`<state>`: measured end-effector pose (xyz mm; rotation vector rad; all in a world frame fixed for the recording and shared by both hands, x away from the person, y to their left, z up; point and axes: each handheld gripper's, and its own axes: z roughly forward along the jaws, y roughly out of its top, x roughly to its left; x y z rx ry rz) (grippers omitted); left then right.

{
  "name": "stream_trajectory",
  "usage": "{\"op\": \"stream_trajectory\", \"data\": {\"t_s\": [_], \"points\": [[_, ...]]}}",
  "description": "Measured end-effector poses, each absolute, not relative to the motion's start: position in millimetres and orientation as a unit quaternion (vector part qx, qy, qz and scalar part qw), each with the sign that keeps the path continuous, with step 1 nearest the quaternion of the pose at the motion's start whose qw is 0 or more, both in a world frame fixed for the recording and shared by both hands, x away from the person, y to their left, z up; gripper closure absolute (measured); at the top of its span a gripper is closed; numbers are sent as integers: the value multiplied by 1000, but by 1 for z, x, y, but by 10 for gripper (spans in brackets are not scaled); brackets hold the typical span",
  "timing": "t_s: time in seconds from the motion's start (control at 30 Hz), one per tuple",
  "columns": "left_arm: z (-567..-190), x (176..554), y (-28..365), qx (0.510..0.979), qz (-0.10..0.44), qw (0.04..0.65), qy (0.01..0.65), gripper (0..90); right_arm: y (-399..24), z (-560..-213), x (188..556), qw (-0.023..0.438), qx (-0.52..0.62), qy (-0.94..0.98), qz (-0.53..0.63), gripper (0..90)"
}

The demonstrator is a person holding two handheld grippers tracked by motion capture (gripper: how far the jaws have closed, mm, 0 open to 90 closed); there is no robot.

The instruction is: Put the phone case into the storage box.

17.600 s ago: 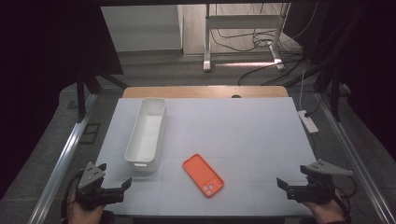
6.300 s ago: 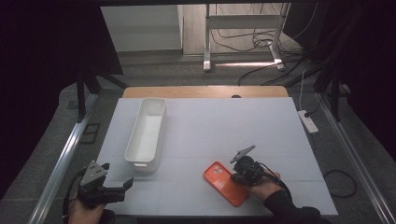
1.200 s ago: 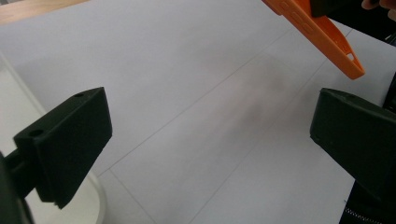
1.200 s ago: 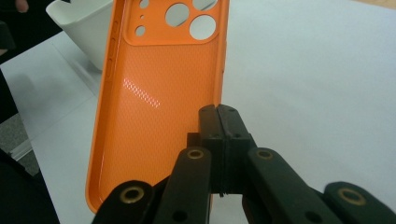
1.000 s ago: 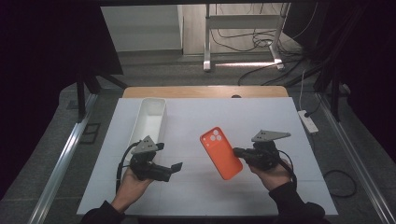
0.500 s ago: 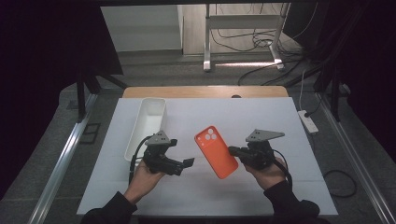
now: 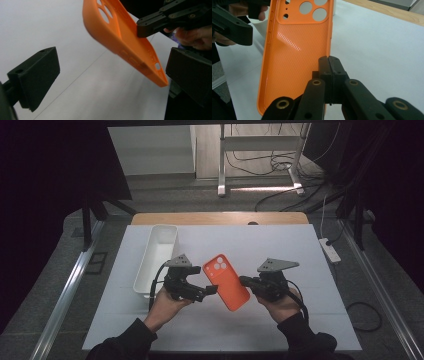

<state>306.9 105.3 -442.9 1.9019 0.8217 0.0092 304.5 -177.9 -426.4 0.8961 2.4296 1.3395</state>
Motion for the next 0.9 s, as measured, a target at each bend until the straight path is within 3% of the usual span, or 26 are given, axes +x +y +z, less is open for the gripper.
{"op": "stream_trajectory", "data": {"t_s": [0.3,0.43,0.9], "points": [[-443,312,96,791,-10,507,342,51,-172,-426,303,112,300,828,461,895],[-443,314,94,789,-19,509,343,114,-169,-426,302,114,298,827,464,894],[-445,316,96,783,-61,511,350,506,-166,-426,300,117,292,823,472,894]]}}
